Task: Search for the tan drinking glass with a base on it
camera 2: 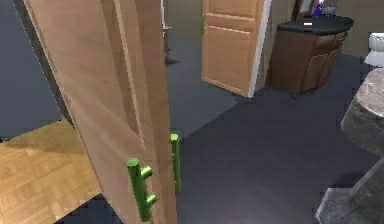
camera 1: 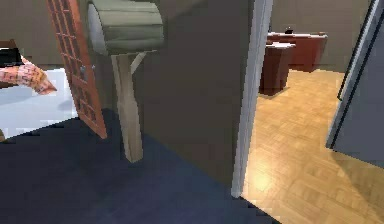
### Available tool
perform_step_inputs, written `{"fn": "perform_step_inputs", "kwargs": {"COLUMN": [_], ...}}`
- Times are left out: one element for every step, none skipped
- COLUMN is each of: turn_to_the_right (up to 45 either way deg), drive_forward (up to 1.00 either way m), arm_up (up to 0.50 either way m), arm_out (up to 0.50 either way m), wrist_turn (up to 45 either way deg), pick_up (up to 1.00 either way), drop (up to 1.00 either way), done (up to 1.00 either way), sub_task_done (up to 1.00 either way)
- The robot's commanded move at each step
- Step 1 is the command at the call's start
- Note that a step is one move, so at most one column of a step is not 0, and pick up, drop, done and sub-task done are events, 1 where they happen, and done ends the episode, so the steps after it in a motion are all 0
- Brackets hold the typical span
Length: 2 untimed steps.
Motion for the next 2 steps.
{"fn": "perform_step_inputs", "kwargs": {"turn_to_the_right": [15.0,0.0], "drive_forward": [0.00,0.15], "arm_up": [0.00,0.00], "arm_out": [0.00,0.00], "wrist_turn": [0.0,0.0], "pick_up": [0.00,0.00], "drop": [0.00,0.00], "done": [0.00,0.00], "sub_task_done": [0.00,0.00]}}
